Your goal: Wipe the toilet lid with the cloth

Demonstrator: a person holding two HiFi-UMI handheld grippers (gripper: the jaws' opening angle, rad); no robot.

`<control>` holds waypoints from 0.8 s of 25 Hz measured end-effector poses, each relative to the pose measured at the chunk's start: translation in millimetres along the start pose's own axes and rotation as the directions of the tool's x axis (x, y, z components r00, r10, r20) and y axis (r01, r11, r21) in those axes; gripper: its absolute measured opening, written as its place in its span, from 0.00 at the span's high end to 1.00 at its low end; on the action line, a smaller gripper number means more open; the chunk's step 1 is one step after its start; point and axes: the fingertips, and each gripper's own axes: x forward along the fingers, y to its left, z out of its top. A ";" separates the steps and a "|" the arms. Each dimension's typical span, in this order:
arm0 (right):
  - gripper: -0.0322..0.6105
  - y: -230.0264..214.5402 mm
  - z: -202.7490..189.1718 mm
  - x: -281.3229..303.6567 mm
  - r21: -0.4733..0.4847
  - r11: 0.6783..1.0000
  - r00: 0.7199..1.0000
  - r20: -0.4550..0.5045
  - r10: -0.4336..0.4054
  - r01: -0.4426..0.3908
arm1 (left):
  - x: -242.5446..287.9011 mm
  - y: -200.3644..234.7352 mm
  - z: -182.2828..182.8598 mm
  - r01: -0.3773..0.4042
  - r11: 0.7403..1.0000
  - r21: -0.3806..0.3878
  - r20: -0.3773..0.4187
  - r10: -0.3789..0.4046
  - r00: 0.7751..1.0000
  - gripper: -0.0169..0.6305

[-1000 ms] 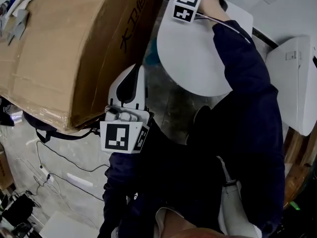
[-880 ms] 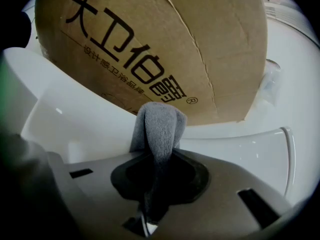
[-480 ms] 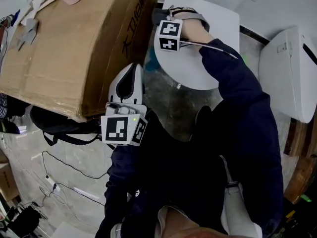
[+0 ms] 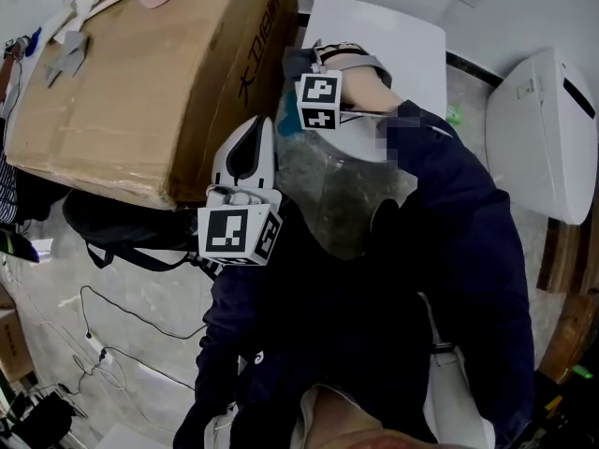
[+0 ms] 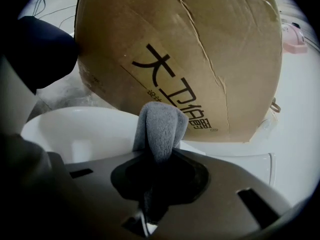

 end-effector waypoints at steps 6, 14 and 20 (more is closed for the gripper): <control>0.85 25.3 11.9 -24.4 -0.032 0.999 0.999 0.025 0.025 -0.024 | 2.7 8.7 2.4 -0.016 1.000 0.000 0.009 0.016 1.000 0.95; 0.85 43.5 19.1 -41.1 -0.037 0.997 0.998 0.028 0.064 -0.062 | 10.4 8.5 0.4 -0.006 1.000 0.025 -0.003 0.006 1.000 0.95; 0.85 45.0 19.6 -43.1 0.085 0.991 0.992 0.080 0.094 -0.101 | 17.2 7.5 2.3 0.005 0.999 0.039 -0.003 -0.005 1.000 0.95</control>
